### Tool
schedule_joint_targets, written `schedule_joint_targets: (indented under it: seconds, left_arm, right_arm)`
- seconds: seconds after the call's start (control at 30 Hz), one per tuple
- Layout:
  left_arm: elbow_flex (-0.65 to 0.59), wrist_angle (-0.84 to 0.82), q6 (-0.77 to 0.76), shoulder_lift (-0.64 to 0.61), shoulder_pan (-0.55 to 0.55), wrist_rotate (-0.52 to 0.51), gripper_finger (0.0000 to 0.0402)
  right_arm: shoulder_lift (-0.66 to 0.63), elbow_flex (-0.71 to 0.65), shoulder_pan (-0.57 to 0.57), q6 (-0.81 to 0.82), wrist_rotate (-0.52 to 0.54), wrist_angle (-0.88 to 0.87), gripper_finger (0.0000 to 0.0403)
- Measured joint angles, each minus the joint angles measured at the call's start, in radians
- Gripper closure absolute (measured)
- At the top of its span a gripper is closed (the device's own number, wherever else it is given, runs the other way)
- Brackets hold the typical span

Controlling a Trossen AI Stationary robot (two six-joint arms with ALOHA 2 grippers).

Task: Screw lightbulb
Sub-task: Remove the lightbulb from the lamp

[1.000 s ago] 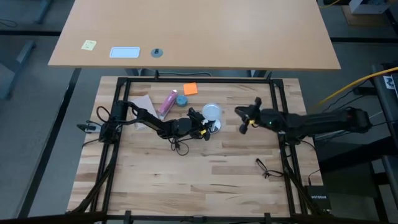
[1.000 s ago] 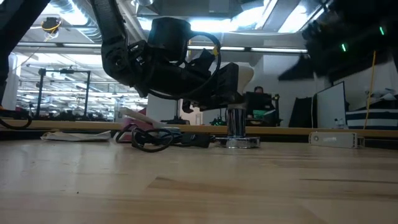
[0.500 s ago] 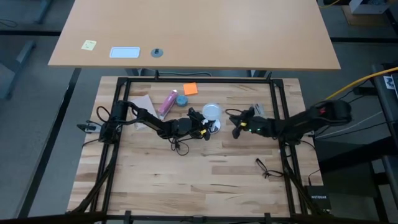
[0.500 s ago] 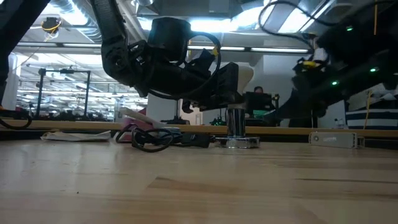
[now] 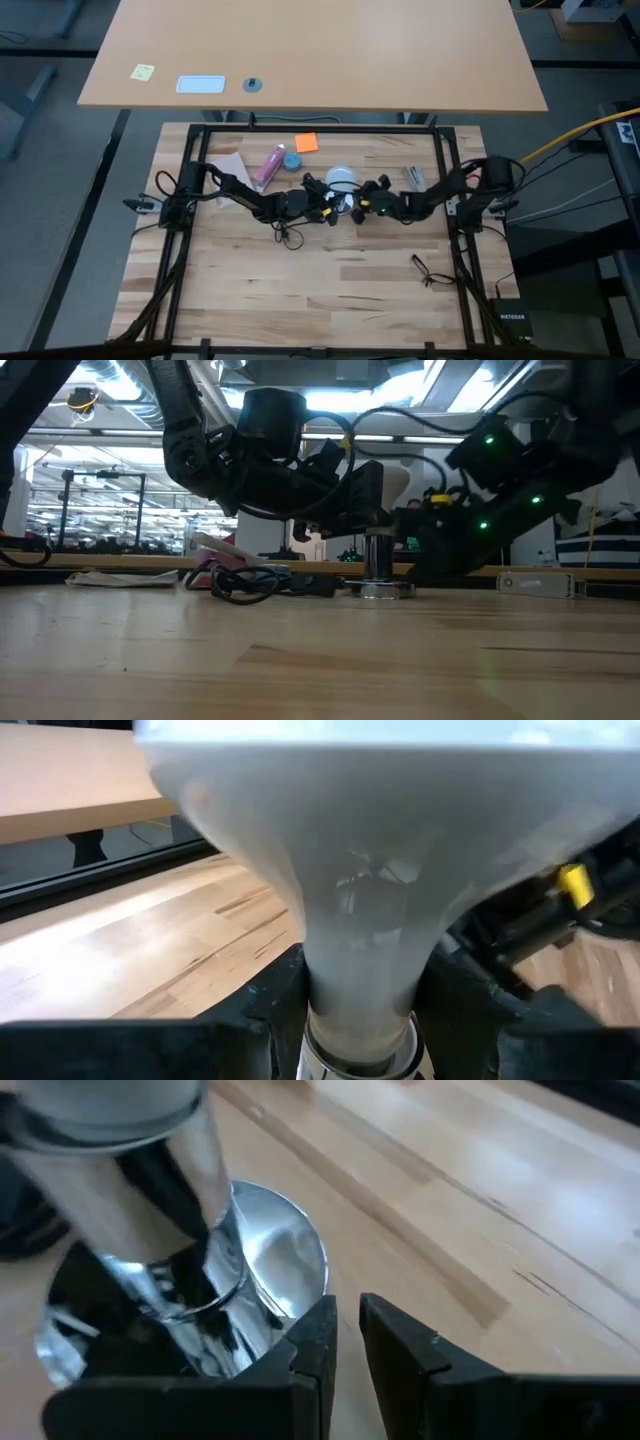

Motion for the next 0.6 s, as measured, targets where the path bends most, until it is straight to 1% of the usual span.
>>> schedule_joint_targets:
  seconds: [0.1,0.23,0.37,0.6]
  left_arm:
    - [0.000,0.000,0.007,0.000,0.000,0.000,0.0253]
    - [0.000,0.005,0.026,0.000,-0.001,-0.001,0.0253]
    - [0.000,0.003,0.049,-0.001,-0.001,-0.003,0.0253]
    - [0.000,-0.002,0.082,-0.001,-0.002,-0.013,0.0253]
  right_arm:
    - [0.029,0.027,-0.002,0.000,-0.021,0.000,0.0343]
    - [0.029,0.034,0.000,0.012,-0.062,0.000,0.0343]
    - [0.028,0.034,0.000,0.062,-0.096,0.000,0.0343]
    - [0.028,0.034,0.007,0.150,-0.109,0.014,0.0343]
